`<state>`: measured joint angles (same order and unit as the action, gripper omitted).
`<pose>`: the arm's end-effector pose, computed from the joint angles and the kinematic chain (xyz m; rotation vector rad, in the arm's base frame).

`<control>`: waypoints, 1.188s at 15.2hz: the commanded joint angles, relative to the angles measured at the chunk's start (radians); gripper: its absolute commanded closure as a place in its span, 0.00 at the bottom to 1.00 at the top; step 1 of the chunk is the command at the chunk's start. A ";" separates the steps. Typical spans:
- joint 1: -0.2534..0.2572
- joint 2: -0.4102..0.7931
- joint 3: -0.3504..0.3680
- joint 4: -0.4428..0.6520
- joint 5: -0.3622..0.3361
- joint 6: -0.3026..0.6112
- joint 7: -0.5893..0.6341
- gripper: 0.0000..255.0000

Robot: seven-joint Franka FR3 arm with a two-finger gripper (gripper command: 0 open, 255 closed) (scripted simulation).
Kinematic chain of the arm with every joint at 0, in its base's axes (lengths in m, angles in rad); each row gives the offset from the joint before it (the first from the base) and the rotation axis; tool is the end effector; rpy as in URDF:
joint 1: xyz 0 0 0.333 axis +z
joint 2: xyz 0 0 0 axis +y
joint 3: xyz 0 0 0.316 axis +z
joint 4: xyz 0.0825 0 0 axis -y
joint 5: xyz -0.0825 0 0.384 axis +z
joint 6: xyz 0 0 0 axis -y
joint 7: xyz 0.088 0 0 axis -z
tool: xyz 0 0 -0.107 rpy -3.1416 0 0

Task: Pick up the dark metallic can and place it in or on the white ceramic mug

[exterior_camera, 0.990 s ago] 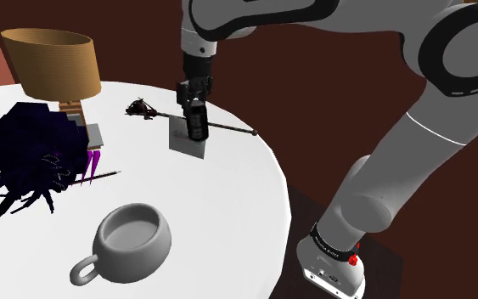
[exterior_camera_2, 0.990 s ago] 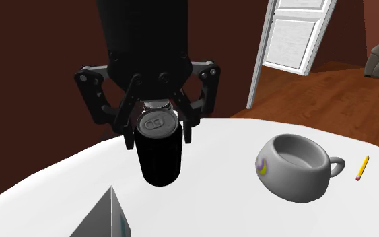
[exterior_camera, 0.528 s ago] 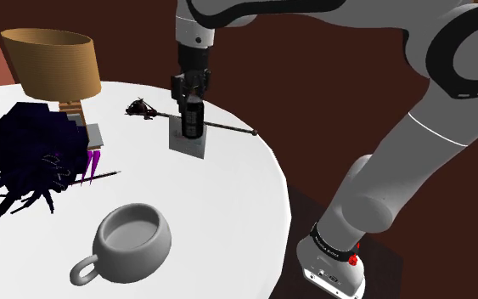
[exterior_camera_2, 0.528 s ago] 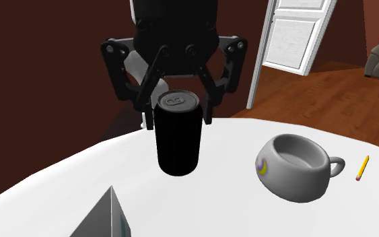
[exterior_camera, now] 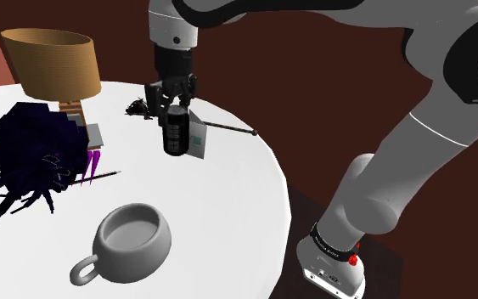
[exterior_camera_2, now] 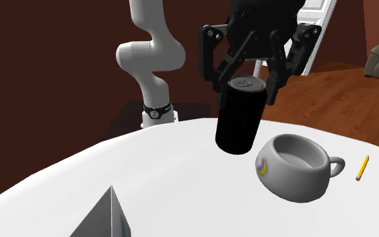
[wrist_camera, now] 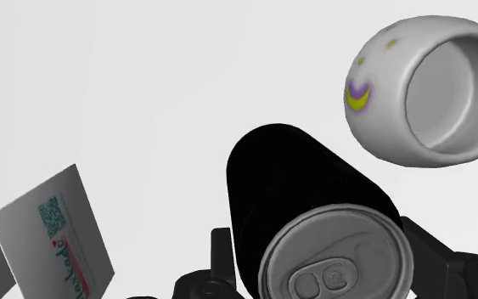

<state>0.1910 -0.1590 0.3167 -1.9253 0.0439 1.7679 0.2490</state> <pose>0.4430 0.2611 0.5532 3.1098 0.3846 -0.0051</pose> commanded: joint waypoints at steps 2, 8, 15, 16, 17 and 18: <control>0.032 0.021 0.046 0.043 0.000 -0.020 0.081 1.00; 0.096 0.083 0.134 0.131 -0.015 -0.048 0.239 1.00; 0.180 0.203 0.226 0.266 -0.070 -0.078 0.424 1.00; 0.180 0.201 0.226 0.251 -0.070 -0.064 0.423 1.00; 0.179 0.200 0.226 0.235 -0.069 -0.050 0.423 1.00; 0.179 0.199 0.225 0.221 -0.068 -0.036 0.422 1.00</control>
<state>0.3697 0.0419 0.5420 -1.6888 -0.0253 1.7169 0.6702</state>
